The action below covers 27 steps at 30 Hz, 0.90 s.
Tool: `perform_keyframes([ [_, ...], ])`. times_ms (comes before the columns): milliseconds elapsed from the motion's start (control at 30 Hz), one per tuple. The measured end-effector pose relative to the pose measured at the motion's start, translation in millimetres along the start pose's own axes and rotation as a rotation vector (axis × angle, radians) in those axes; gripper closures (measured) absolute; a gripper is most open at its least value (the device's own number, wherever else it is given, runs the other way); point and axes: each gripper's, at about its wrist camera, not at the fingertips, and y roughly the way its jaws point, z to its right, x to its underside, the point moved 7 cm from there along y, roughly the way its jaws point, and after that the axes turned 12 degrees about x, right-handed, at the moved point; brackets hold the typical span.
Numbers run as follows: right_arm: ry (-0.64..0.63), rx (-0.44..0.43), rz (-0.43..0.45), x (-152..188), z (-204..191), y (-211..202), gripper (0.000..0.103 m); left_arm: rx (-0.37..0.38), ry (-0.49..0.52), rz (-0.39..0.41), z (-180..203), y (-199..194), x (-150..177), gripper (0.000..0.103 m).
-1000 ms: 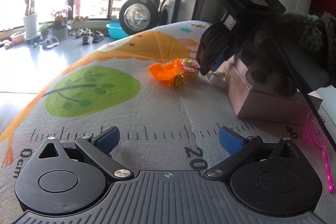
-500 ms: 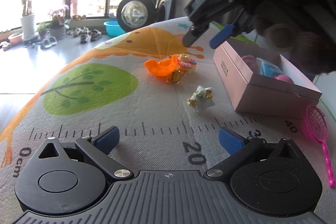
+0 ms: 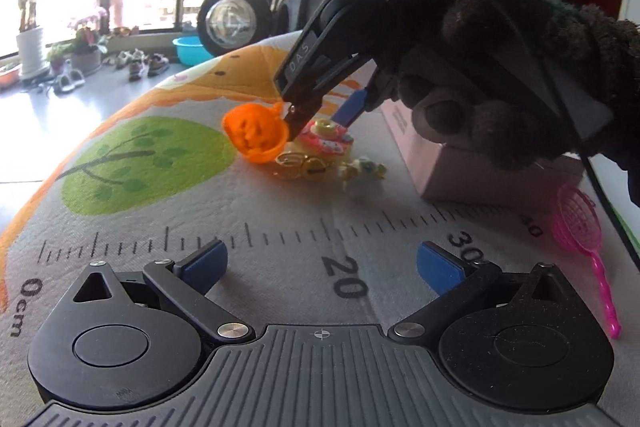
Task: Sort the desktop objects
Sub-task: 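Grasp the small white toy and then the red lens toy with the right tool, then set the red lens toy on the mat and grasp the pink net with the right tool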
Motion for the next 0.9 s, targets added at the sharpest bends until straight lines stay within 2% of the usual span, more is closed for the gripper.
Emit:
perform_keyframes([
  [133,-0.014,-0.064,0.071,45,5,-59,0.061,0.052,0.083,-0.031,21,-2,10,0.000],
  [267,0.043,-0.103,0.184,85,35,-118,0.061,0.033,0.144,-0.043,31,1,14,0.000],
  [333,0.081,-0.122,0.178,111,50,-132,0.061,0.018,0.148,-0.055,32,4,14,0.000],
  [467,0.126,-0.088,0.158,155,75,-135,0.060,-0.010,0.161,-0.079,35,8,15,0.000],
  [567,0.163,-0.010,0.236,171,96,-144,0.058,-0.022,0.182,-0.101,40,11,17,0.000],
  [633,0.189,0.062,0.330,179,113,-157,0.047,-0.033,0.196,-0.114,43,13,19,0.000],
  [700,0.220,0.156,0.414,190,129,-168,0.028,-0.047,0.206,-0.122,45,15,19,0.000],
  [733,0.227,0.203,0.441,197,135,-171,0.025,-0.048,0.200,-0.122,46,16,18,0.000],
  [833,0.240,0.308,0.470,219,149,-171,0.018,-0.019,0.167,-0.118,52,19,15,0.000],
  [900,0.243,0.334,0.455,239,154,-163,0.015,0.000,0.158,-0.114,62,21,13,0.000],
])
